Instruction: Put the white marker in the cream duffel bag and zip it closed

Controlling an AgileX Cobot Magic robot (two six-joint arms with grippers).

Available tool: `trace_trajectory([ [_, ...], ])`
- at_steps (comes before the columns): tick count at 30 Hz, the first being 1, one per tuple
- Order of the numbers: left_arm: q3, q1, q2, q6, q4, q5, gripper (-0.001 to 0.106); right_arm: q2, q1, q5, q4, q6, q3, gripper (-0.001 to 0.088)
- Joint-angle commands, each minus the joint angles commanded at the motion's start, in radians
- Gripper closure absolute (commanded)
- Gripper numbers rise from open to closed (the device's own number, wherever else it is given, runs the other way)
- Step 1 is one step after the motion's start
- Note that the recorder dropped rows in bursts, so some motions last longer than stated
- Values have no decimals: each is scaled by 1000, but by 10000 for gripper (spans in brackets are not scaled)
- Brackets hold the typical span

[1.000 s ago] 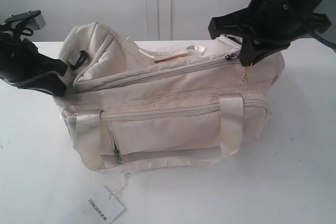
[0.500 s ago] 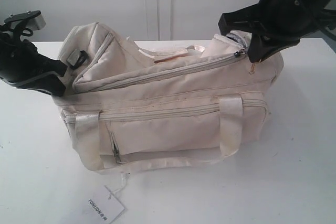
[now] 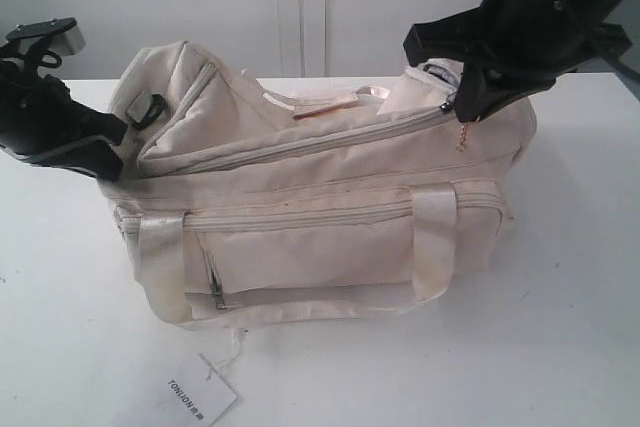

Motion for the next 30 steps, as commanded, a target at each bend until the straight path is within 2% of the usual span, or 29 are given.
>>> trace_trajectory([
  [4,0,0,-29,6,-5,0,693,-2,0,2,-5,-52,0,868],
  [7,0,0,-64,26,-5,0,589,-2,0,13,-22,-136,0,868],
  [11,0,-5,-119,138,-63,0,583,-2,0,24,-32,-191,0,868],
  [14,0,-27,-149,329,-202,4,583,-2,0,24,-34,-210,0,868],
  [16,0,-58,-155,478,-311,6,583,-2,0,21,-33,-210,0,868],
  [19,0,-119,-147,665,-411,1,583,-2,0,25,-33,-210,0,868],
  [25,0,-252,-106,868,-468,-71,582,-2,0,35,-33,-198,0,868],
  [30,0,-327,-63,1059,-569,-91,582,-2,0,37,-33,-125,0,868],
])
